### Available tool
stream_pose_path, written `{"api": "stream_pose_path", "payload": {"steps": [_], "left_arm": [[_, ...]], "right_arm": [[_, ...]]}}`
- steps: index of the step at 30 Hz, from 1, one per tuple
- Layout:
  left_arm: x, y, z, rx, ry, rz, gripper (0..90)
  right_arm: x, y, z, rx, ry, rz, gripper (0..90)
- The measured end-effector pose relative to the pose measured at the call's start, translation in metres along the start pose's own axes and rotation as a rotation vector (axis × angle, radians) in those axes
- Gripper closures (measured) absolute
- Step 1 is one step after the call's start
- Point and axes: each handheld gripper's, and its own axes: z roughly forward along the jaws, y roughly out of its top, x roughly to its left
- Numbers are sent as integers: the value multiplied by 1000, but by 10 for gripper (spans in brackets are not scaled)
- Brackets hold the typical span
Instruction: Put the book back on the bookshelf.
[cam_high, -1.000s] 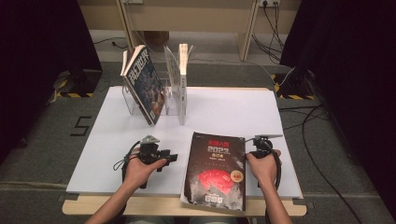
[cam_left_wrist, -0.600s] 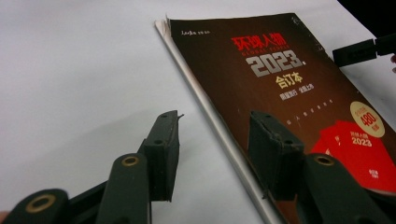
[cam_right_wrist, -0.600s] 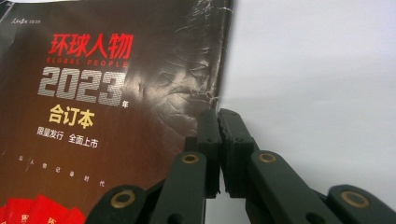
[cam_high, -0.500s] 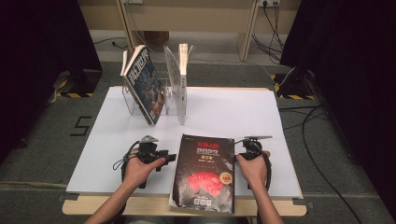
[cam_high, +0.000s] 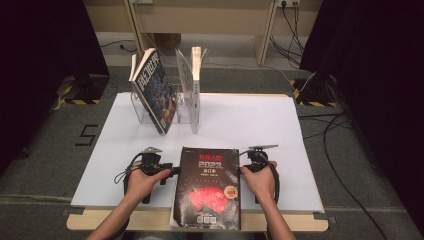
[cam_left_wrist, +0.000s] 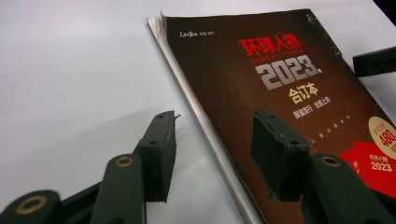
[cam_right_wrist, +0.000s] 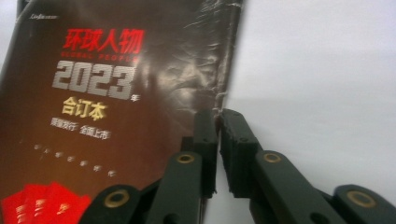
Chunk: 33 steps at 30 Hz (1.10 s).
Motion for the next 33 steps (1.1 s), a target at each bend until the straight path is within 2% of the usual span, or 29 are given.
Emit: {"api": "stream_pose_path", "payload": {"steps": [1, 2, 3, 4, 6, 8, 14, 15, 16, 17, 20, 21, 22, 23, 24, 26, 29, 33], "left_arm": [[1, -1, -1, 4, 6, -3, 498], [1, -1, -1, 4, 6, -3, 498], [1, -1, -2, 6, 11, 0, 498], [1, -1, -2, 10, 13, 4, 498], [1, -2, -3, 8, 9, -1, 497], [2, -2, -2, 9, 4, -8, 497], [3, -4, 1, 19, 9, -18, 499], [3, -5, 0, 20, 11, -20, 499], [3, -5, 0, 20, 11, -20, 498], [4, -5, -2, 22, 24, -14, 500], [5, -5, -5, 12, 32, -17, 500], [6, -6, -6, 12, 33, -16, 500], [7, -6, -7, 15, 35, -15, 500], [7, -6, -8, 15, 36, -18, 501], [8, -7, -8, 15, 38, -19, 501], [8, -6, -7, 17, 40, -16, 505], [8, -6, -6, 17, 44, -10, 526], [8, -6, -5, 19, 62, 10, 569]], "right_arm": [[7, 0, 2, 11, 2, -4, 765], [7, 0, 2, 11, 2, -4, 765], [10, 0, 2, 12, -28, -37, 787], [12, 1, 3, 16, -39, -50, 778], [10, 2, 4, 18, 1, -21, 758], [10, 2, 4, 16, 3, -18, 762], [21, -2, 8, 22, 24, -32, 759], [26, -3, 9, 25, 22, -53, 757], [26, -3, 9, 25, 22, -53, 757], [29, -3, 10, 38, 30, -56, 753], [30, -2, 10, 51, 42, -67, 739], [28, 1, 10, 62, 53, -66, 728], [26, 4, 11, 50, 62, -67, 706], [24, 12, 11, 16, 47, -81, 680], [24, 12, 11, 16, 47, -81, 680], [21, 23, 15, -14, 47, -88, 653], [19, 35, 23, -31, 33, -107, 622], [17, 44, 32, -34, 40, -97, 625]]}}
